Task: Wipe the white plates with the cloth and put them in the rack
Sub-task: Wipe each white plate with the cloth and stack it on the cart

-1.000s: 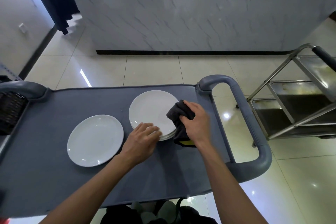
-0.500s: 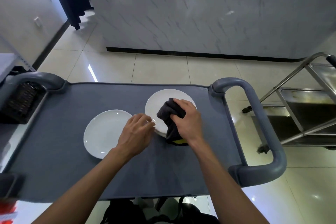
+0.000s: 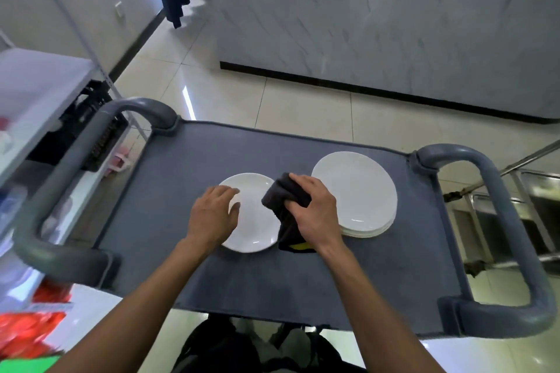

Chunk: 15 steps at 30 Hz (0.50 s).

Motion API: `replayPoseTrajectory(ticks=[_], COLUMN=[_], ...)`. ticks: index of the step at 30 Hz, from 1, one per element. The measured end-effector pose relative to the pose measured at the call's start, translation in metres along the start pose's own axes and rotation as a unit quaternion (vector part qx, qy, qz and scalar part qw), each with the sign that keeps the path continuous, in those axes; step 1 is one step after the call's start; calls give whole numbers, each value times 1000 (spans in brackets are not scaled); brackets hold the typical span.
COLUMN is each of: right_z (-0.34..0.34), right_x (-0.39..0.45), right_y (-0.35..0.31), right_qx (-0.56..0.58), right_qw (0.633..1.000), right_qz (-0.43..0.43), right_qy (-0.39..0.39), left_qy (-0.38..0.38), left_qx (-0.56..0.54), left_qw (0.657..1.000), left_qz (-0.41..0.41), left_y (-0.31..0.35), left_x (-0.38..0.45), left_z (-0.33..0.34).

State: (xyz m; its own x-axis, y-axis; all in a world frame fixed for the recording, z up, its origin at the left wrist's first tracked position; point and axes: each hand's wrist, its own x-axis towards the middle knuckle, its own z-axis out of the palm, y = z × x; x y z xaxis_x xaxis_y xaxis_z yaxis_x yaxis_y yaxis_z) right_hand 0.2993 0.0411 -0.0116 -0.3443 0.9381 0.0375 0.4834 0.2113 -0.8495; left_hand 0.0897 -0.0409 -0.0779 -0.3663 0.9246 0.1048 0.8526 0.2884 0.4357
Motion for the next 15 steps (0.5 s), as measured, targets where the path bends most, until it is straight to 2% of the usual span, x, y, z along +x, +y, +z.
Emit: replayPoseTrajectory(ticks=[3,8,15], right_z=[22,49,68], right_x=[-4,-11,-17], right_y=[-4,-1,6], right_qx=[2,-17,-41], right_qw=[1000,998,997], right_qz=[15,39,58], right_qy=[-17,-37,-42], left_qy=[-61,-132,-143], left_qx=[-28,-97,-180], left_qw=[993,968,947], left_qz=[-101,-193,-223], left_y=[-28,-55,-57], left_x=[4,13,16], left_z=[-2,1,5])
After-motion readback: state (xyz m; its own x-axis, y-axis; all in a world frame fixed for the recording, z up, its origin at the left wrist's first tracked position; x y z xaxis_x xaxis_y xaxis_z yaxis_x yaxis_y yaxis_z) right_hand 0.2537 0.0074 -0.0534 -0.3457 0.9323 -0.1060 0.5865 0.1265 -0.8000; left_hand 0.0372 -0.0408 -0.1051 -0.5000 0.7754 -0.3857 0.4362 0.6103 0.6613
